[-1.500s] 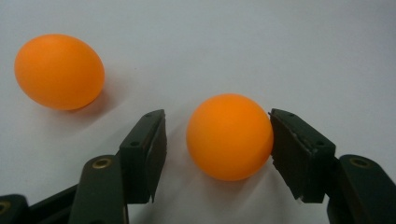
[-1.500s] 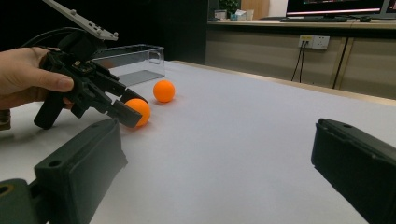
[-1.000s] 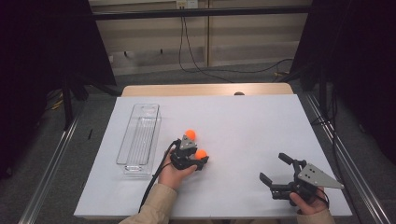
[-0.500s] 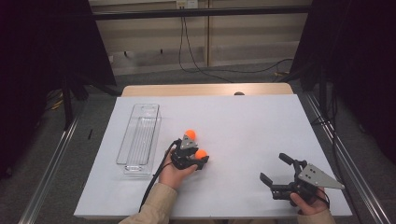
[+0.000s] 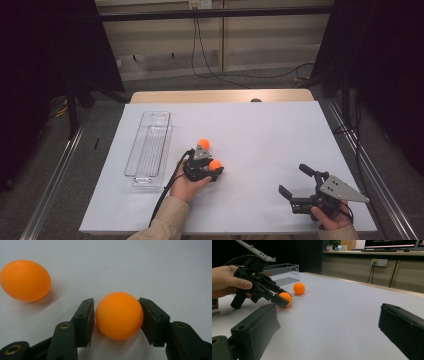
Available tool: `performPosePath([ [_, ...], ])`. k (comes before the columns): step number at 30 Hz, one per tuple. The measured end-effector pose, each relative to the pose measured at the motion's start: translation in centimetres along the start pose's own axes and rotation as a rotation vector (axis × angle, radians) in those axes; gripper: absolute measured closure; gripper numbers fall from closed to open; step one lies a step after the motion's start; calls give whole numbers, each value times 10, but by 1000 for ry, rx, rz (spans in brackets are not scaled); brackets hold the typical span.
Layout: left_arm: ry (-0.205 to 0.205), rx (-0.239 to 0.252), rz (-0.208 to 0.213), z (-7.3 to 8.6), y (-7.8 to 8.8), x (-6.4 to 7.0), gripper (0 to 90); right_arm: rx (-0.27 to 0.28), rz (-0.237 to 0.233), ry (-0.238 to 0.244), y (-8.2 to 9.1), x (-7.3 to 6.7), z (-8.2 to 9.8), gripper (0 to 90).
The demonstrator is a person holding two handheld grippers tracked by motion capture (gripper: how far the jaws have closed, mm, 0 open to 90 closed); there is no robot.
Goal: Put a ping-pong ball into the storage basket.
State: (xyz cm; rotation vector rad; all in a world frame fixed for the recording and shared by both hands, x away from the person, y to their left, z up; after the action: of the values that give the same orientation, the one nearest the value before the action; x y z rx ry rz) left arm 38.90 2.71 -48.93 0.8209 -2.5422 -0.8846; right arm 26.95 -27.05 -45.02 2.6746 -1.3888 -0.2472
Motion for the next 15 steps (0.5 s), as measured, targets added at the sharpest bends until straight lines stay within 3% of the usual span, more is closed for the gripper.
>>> performPosePath([
  [15,1,-8,8,-1,-2,2,505,-3,5,6,1,1,0,19],
])
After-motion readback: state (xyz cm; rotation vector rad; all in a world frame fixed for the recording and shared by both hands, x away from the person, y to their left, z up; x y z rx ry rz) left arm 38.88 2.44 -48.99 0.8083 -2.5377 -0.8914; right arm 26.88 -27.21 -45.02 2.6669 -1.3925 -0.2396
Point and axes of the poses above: each handheld gripper's, and its own axes: y roughly backward along the jaws, z roughly out of its underside, x roughly to its right, the point moved 4 cm from there along -y, roughly forward along the jaws, and after that the axes turned 2 degrees about -y, right-handed, at the moved point
